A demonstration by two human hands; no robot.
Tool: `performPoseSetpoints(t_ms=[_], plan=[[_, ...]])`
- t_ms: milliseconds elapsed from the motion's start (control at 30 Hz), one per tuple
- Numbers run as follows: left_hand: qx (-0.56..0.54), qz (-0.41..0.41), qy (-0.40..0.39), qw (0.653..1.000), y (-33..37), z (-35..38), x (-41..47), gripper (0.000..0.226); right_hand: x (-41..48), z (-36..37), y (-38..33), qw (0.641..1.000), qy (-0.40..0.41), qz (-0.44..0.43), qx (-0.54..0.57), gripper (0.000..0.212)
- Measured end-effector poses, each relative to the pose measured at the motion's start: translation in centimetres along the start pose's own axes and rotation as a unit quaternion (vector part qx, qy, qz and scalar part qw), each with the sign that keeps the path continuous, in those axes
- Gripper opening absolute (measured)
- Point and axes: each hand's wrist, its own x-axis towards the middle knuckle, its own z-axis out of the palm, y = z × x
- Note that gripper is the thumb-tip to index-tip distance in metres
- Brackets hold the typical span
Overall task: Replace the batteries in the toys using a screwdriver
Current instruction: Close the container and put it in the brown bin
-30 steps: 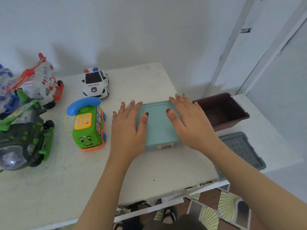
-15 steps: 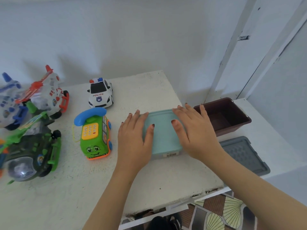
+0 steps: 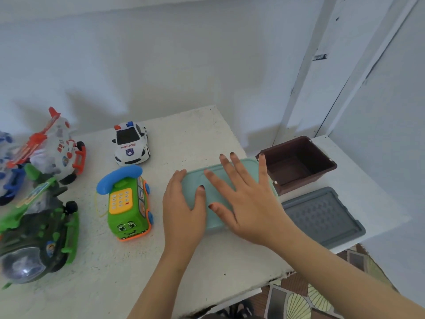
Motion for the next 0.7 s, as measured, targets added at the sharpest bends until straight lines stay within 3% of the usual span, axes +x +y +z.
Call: performPoseSetpoints(t_ms=[133, 233, 300, 367, 433, 500, 600, 700], plan=[[-0.048, -0.046, -0.003, 0.998, 0.5, -0.3, -0.2, 0.053, 0.1, -0.1, 0.3, 0.999, -0.011, 0.019, 0.042, 0.067], [-0.105, -0.103, -0.016, 0.989, 0.7, -0.6, -0.2, 0.051, 0.3, -0.5, 0.9, 0.982, 0.016, 0.109, 0.156, 0.070], [-0.128, -0.124, -0.023, 0.984, 0.4, -0.8, -0.2, 0.047, 0.2, -0.8, 1.5, 0.958, 0.060, 0.183, 0.214, 0.064], [-0.135, -0.127, -0.030, 0.982, 0.1, -1.1, -0.3, 0.044, -0.5, -0.8, 2.2, 0.910, 0.102, 0.270, 0.299, 0.052], [-0.120, -0.114, -0.026, 0.986, -0.1, -1.5, -0.4, 0.042, -1.6, -0.4, 2.4, 0.881, 0.106, 0.328, 0.325, 0.041], [-0.073, -0.093, -0.012, 0.993, -0.3, -2.0, -0.3, 0.036, -2.6, 0.3, 2.3, 0.891, 0.108, 0.339, 0.283, 0.031], [-0.034, -0.105, -0.023, 0.994, -0.4, -2.5, -0.3, 0.019, -3.1, 0.6, 2.2, 0.883, 0.117, 0.348, 0.292, 0.035], [-0.017, -0.130, -0.046, 0.990, -0.6, -2.8, -0.3, 0.029, -2.7, 0.8, 2.8, 0.879, 0.136, 0.338, 0.306, 0.039]])
